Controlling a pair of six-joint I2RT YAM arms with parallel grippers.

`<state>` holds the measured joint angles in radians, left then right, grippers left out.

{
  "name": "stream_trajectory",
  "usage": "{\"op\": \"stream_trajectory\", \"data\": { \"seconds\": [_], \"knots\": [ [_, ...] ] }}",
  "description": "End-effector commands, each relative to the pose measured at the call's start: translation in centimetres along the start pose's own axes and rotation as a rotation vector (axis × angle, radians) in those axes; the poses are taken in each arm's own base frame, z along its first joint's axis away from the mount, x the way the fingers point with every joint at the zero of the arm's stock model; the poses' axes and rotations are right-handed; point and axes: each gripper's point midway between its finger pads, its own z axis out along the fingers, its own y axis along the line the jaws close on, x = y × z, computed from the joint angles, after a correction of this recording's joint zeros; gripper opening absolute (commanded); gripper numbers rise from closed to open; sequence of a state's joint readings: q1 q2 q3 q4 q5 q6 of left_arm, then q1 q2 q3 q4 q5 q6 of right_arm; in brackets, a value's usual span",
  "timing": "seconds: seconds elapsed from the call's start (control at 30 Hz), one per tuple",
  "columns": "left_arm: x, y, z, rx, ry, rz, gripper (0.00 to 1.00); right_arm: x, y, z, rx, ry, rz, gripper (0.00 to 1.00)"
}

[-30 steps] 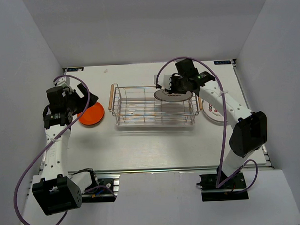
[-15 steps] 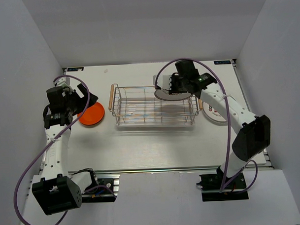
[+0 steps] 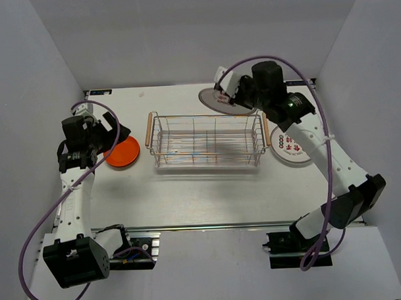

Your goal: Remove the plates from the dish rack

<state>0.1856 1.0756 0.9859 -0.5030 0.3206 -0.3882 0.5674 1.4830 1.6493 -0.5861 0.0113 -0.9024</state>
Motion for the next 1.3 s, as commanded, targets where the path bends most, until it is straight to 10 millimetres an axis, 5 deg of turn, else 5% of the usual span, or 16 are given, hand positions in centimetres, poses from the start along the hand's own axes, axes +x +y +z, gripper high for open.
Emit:
{"op": "stream_trajectory", "data": {
  "seconds": [0.0,0.2,0.3,0.33,0.47,0.57,0.6,0.63,0.87,1.27],
  "knots": [
    [-1.4,-1.1,-1.3,0.021,-0.047,0.037,0.98,-6.1,-7.9,-4.4,0.274,-0.224,0.323,0.0],
    [-1.9,-1.5,-1.9,0.025,-0.065,0.049,0.98,-1.8,-11.7,-6.6,0.458,-0.215,0.77,0.0],
    [-2.0,-1.6,-2.1,0.027,-0.067,0.045,0.98,0.2,-11.1,-7.4,0.454,-0.204,0.936,0.0],
    [-2.0,-1.7,-2.1,0.031,-0.07,0.045,0.98,3.1,-11.5,-8.2,0.499,-0.157,1.002,0.0],
    [-2.0,-2.2,-2.2,0.069,-0.075,0.038,0.98,9.3,-11.4,-10.5,0.567,-0.092,1.177,0.0],
    [-1.7,-2.4,-2.0,0.089,-0.063,0.035,0.98,15.0,-10.4,-12.4,0.639,-0.03,1.297,0.0],
    [-1.6,-2.4,-1.9,0.089,-0.06,0.033,0.98,14.9,-9.9,-13.1,0.619,-0.061,1.312,0.0],
    [-1.6,-2.3,-1.8,0.088,-0.057,0.033,0.98,17.9,-9.5,-13.9,0.661,-0.034,1.357,0.0],
    [-1.7,-2.6,-1.9,0.111,-0.046,0.035,0.98,25.3,-4.1,-12.5,0.597,0.018,1.656,0.0],
    [-1.2,-3.0,-1.2,0.147,-0.015,0.022,0.98,32.1,2.2,-11.9,0.649,0.091,1.851,0.0]
  ]
}}
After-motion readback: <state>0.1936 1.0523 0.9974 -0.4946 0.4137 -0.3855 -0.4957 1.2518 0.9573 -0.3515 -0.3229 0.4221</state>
